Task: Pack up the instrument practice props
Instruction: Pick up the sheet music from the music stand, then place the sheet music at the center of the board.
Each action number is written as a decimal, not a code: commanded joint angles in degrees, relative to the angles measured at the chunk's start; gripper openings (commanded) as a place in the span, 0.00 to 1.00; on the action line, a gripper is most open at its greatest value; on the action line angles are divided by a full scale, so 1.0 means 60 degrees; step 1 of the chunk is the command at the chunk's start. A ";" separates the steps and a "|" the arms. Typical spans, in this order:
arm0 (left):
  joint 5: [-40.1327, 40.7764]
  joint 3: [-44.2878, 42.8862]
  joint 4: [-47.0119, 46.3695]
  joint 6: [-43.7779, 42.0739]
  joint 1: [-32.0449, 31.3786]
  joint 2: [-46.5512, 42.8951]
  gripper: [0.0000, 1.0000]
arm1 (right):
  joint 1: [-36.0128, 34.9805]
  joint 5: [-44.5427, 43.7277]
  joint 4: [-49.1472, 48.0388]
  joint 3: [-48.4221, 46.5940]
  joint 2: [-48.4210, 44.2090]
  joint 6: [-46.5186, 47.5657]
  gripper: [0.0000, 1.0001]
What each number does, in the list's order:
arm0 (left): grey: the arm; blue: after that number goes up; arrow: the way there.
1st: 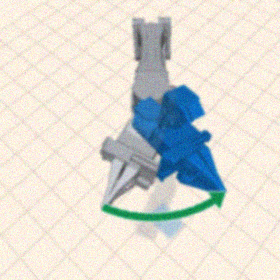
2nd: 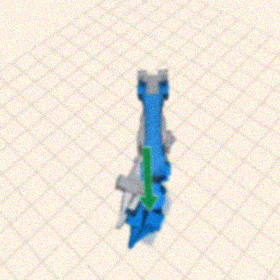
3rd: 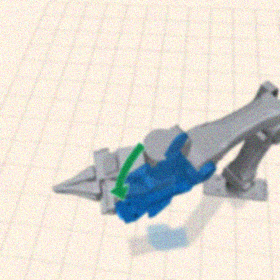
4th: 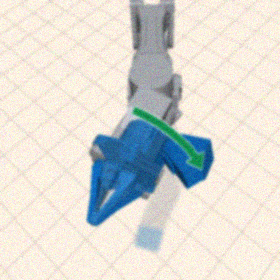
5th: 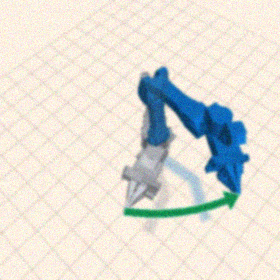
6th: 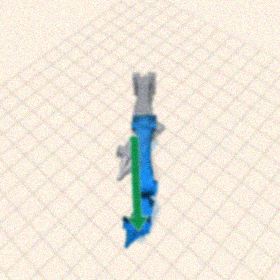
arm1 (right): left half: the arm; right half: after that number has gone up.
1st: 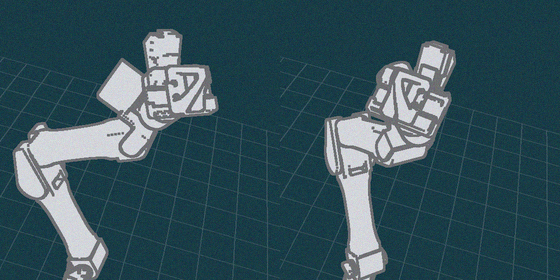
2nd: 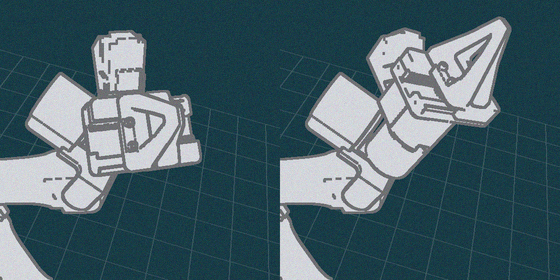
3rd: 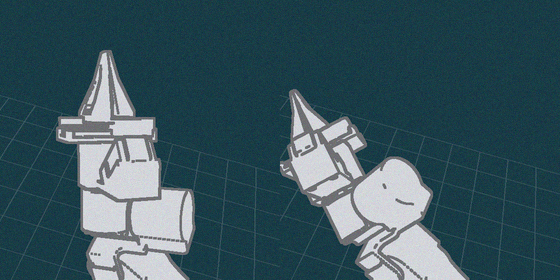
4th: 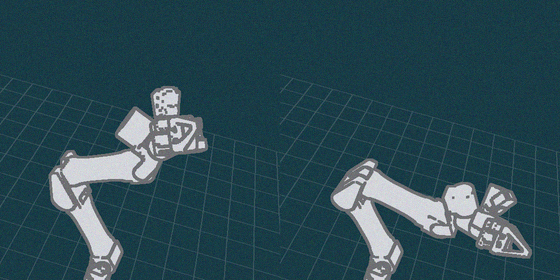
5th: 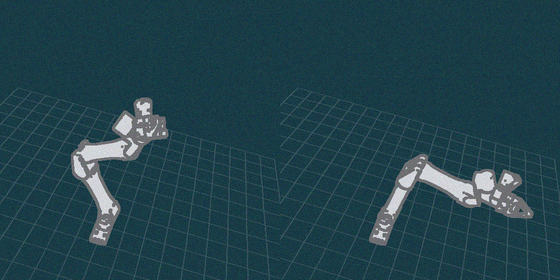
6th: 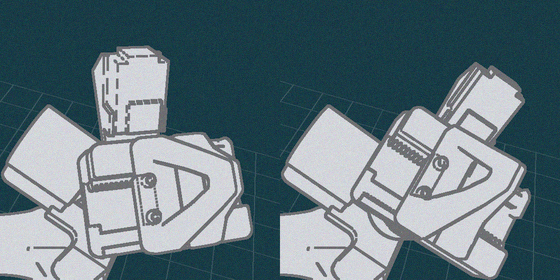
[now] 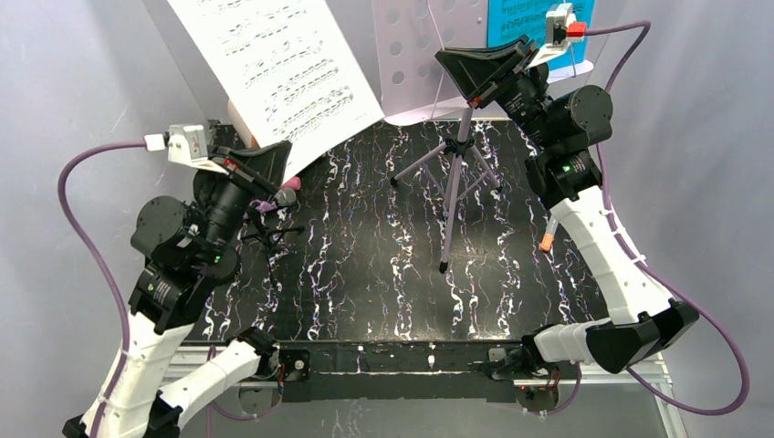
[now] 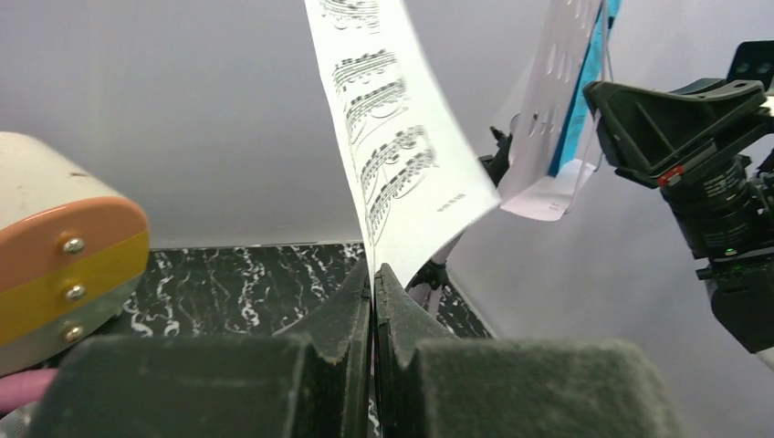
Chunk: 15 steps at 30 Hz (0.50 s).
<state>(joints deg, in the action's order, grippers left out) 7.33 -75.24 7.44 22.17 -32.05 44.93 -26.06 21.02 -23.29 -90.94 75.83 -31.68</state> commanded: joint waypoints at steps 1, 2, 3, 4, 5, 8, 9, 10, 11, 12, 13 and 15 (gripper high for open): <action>0.0714 0.0200 0.0978 -0.0331 -0.0034 -0.0365 0.00 | 0.0034 -0.0302 -0.0387 0.0058 -0.0071 0.0322 0.03; 0.0704 0.0255 0.1073 -0.0327 -0.0034 -0.0423 0.00 | 0.0035 -0.0301 -0.0406 0.0072 -0.0071 0.0315 0.04; 0.0716 0.0300 0.1214 -0.0306 -0.0034 -0.0463 0.00 | 0.0037 -0.0308 -0.0426 0.0109 -0.0083 0.0301 0.05; 0.0692 0.0326 0.1315 -0.0285 -0.0034 -0.0483 0.00 | 0.0036 -0.0315 -0.0431 0.0132 -0.0103 0.0300 0.06; 0.0652 0.0355 0.1395 -0.0259 -0.0034 -0.0485 0.00 | 0.0037 -0.0332 -0.0439 0.0155 -0.0111 0.0300 0.09; 0.0492 0.0513 0.1584 -0.0171 -0.0034 -0.0462 0.00 | 0.0030 -0.0351 -0.0410 0.0210 -0.0174 0.0328 0.13; 0.0468 0.0554 0.1625 -0.0146 -0.0034 -0.0444 0.00 | 0.0027 -0.0351 -0.0398 0.0234 -0.0186 0.0340 0.16; 0.0443 0.0598 0.1661 -0.0117 -0.0034 -0.0428 0.00 | 0.0031 -0.0353 -0.0396 0.0263 -0.0220 0.0343 0.19; 0.0403 0.0640 0.1691 -0.0090 -0.0034 -0.0393 0.00 | 0.0035 -0.0360 -0.0381 0.0290 -0.0261 0.0351 0.21; 0.0329 0.0676 0.1702 -0.0068 -0.0034 -0.0337 0.00 | 0.0035 -0.0358 -0.0370 0.0321 -0.0292 0.0361 0.24; 0.0255 0.0698 0.1728 -0.0040 -0.0034 -0.0273 0.00 | 0.0024 -0.0360 -0.0358 0.0351 -0.0332 0.0384 0.27; 0.0004 0.0707 0.1760 0.0001 -0.0041 -0.0084 0.00 | 0.0036 -0.0346 -0.0366 0.0429 -0.0449 0.0440 0.31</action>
<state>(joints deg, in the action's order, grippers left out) 9.47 -71.35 17.17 21.63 -32.05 42.96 -26.26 20.14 -24.12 -89.12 75.40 -30.87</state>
